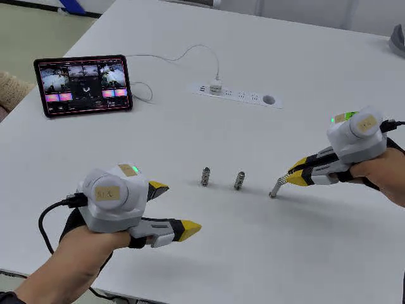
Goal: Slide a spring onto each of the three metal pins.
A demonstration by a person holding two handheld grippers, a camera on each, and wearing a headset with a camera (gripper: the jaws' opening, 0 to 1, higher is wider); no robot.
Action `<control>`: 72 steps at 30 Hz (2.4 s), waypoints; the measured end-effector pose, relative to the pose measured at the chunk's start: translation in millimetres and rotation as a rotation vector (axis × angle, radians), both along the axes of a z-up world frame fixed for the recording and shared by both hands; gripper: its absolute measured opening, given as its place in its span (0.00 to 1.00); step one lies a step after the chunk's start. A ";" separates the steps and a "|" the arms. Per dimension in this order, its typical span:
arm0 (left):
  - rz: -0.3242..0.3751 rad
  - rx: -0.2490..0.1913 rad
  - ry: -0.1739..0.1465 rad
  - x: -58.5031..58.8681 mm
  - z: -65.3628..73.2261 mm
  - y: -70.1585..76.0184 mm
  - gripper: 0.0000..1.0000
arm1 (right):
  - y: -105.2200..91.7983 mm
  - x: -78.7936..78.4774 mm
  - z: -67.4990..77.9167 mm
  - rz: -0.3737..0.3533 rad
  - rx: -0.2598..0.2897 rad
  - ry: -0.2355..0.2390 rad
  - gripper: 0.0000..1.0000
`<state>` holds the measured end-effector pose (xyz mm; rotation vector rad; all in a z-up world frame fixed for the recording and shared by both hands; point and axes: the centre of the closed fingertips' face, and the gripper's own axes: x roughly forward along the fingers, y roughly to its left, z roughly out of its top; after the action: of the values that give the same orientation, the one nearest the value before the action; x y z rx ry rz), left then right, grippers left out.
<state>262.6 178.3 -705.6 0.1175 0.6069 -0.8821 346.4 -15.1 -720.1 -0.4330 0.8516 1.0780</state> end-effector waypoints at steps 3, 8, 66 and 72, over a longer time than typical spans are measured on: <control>0.001 0.000 -0.001 0.2 0.5 0.1 0.63 | 2.0 0.6 -2.1 0.008 -0.009 0.003 0.12; 0.003 -0.003 -0.004 0.7 2.0 0.1 0.64 | 5.4 2.5 -1.3 0.018 -0.009 0.002 0.12; 0.016 -0.001 0.002 3.0 0.6 4.9 0.64 | 8.6 -2.6 -61.4 0.072 -0.143 0.030 0.23; 0.012 -0.003 0.002 4.1 0.5 1.9 0.64 | 1.3 -3.3 -64.2 0.038 -0.131 0.034 0.29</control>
<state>266.7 180.2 -705.0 0.1103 0.6074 -0.8712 343.1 -13.8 -784.3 -0.5429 0.9507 1.0704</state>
